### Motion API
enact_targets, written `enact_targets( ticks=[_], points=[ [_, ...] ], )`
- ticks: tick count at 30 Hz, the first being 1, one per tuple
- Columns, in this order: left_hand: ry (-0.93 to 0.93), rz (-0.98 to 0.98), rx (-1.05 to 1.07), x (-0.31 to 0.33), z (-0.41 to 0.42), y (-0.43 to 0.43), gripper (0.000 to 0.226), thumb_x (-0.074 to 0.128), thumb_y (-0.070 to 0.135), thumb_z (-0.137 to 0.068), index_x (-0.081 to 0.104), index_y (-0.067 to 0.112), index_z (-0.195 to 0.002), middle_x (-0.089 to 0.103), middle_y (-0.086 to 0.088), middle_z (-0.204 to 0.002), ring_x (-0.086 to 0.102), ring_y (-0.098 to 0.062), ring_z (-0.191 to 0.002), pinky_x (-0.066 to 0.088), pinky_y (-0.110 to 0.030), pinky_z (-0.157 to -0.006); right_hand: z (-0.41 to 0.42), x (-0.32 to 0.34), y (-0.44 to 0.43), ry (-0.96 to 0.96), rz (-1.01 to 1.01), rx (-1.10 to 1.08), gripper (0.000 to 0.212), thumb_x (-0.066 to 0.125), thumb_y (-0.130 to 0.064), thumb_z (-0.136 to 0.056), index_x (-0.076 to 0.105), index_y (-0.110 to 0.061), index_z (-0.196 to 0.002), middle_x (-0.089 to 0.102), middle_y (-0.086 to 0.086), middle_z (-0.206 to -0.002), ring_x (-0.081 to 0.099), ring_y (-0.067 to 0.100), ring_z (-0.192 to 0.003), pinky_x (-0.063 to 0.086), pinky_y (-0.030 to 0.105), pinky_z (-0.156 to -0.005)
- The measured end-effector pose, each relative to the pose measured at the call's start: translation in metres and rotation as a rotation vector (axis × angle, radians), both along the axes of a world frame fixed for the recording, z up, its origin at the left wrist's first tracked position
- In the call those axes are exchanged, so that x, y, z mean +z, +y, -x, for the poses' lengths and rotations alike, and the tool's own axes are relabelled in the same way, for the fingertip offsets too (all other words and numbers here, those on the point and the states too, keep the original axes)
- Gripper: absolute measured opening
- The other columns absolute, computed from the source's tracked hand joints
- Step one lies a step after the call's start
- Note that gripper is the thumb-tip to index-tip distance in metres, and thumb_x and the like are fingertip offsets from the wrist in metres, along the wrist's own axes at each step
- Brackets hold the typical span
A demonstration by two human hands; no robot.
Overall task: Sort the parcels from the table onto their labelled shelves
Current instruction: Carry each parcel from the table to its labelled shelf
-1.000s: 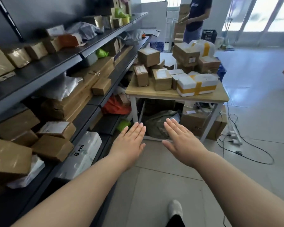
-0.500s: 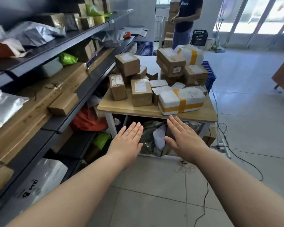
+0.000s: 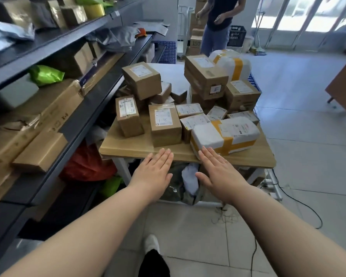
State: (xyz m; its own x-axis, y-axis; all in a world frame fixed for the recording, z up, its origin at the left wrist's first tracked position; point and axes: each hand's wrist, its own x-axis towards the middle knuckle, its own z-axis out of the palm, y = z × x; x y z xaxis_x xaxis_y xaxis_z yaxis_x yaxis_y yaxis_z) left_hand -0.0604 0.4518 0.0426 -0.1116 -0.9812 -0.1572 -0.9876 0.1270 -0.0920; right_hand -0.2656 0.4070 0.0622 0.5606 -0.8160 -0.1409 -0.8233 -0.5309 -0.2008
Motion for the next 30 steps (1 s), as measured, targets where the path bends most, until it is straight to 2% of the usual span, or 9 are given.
enact_targets(
  ticks=[10, 19, 30],
  points=[
    [0.091, -0.110, 0.022, -0.029, -0.098, -0.140, 0.060, 0.017, 0.042, -0.103, -0.008, 0.019, -0.151, -0.015, 0.003, -0.159, -0.017, -0.011, -0.145, -0.003, -0.037, -0.120, -0.089, -0.010, -0.122, 0.005, -0.103, -0.132, 0.067, 0.027, -0.049, -0.099, -0.002, -0.021, -0.152, -0.011, -0.004, -0.159, -0.014, 0.010, -0.144, -0.003, 0.030, -0.118],
    [0.157, -0.195, 0.068, -0.058, -0.117, -0.199, 0.062, 0.019, 0.042, -0.102, -0.011, 0.018, -0.151, -0.019, 0.003, -0.158, -0.018, -0.011, -0.144, -0.001, -0.036, -0.120, -0.115, -0.040, -0.182, -0.009, -0.193, -0.144, 0.067, 0.029, -0.049, -0.099, 0.001, -0.020, -0.152, -0.007, -0.004, -0.159, -0.011, 0.010, -0.145, -0.001, 0.030, -0.118],
    [0.169, -0.231, 0.111, -0.078, -0.126, -0.216, 0.059, 0.021, 0.040, -0.103, -0.010, 0.025, -0.151, -0.016, 0.008, -0.158, -0.010, -0.011, -0.146, -0.001, -0.034, -0.120, -0.135, -0.071, -0.239, 0.066, -0.206, 0.090, 0.067, 0.028, -0.048, -0.099, 0.002, -0.015, -0.152, -0.004, 0.002, -0.160, -0.009, 0.014, -0.146, -0.004, 0.032, -0.117]
  ],
)
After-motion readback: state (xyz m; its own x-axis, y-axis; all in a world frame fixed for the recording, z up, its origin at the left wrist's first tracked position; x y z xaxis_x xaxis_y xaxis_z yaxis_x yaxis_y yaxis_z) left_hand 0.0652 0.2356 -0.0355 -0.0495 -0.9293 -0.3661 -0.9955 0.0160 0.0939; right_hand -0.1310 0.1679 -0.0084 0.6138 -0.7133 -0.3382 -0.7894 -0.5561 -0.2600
